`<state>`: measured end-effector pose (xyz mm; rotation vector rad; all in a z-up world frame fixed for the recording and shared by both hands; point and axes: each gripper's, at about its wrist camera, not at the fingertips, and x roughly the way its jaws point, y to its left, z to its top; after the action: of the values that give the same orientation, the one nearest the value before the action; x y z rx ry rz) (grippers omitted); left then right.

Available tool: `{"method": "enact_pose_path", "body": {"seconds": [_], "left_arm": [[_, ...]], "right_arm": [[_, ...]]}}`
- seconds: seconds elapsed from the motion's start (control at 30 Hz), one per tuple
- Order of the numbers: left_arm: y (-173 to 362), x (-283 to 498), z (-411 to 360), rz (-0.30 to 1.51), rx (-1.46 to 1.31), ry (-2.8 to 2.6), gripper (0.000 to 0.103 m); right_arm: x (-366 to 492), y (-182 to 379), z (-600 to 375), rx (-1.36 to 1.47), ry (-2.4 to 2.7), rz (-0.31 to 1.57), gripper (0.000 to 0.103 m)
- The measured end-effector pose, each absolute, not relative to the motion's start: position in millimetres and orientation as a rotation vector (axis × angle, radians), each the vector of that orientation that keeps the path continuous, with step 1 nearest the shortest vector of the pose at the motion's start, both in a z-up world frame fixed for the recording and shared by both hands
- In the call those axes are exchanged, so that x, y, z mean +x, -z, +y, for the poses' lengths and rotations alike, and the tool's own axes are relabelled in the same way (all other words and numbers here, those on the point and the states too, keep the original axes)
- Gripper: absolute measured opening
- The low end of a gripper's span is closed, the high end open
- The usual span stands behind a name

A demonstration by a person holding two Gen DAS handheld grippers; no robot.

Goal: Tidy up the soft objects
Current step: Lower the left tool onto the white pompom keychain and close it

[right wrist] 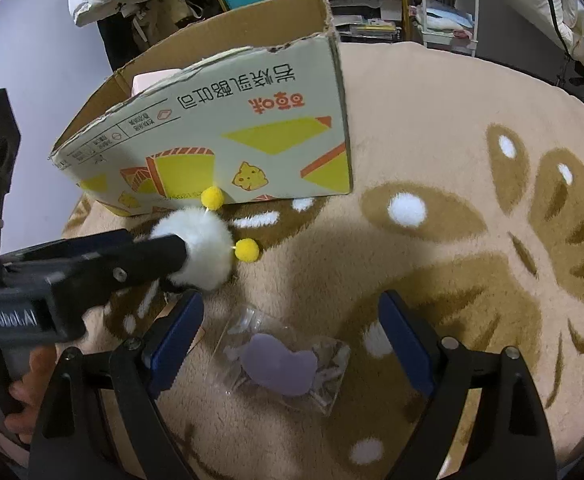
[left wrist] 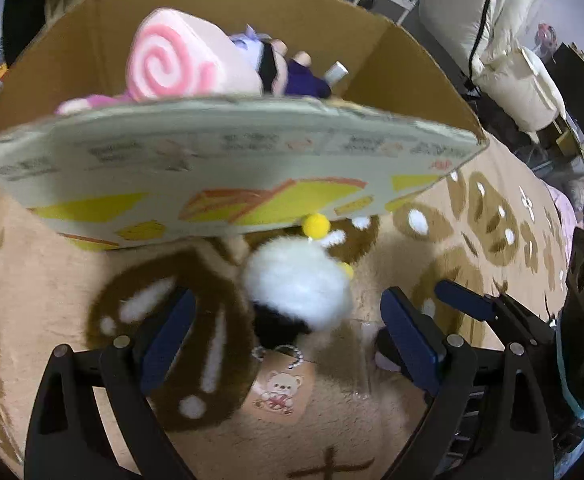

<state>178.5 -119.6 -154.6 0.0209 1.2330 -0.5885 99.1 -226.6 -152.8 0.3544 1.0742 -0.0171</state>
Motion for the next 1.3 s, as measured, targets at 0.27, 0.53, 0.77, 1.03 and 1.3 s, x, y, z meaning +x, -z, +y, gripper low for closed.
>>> {"method": "enact_pose_path", "body": {"seconds": [0.27, 0.53, 0.77, 1.03, 1.3], "left_arm": [[168.2, 178.8, -135.8, 1.263, 0.047, 0.606, 0.093], [176.4, 179.6, -134.0, 1.247, -0.007, 0.591, 0.07], [178.1, 177.2, -133.2, 1.232, 0.035, 0.549, 0.042], [176.5, 173.9, -122.0, 1.239, 0.026, 0.562, 0.034], [172.8, 167.1, -118.5, 1.234, 0.04, 0.549, 0.034]], "right_arm": [[104.7, 167.2, -218.7, 0.337, 0.016, 1.132, 0.093], [102.4, 172.8, -204.9, 0.289, 0.046, 1.161, 0.093], [96.0, 180.1, -179.8, 0.236, 0.042, 1.222, 0.094], [91.2, 183.5, -166.0, 0.216, 0.084, 1.239, 0.085], [88.3, 178.6, -166.3, 0.25, 0.081, 1.221, 0.085]]}}
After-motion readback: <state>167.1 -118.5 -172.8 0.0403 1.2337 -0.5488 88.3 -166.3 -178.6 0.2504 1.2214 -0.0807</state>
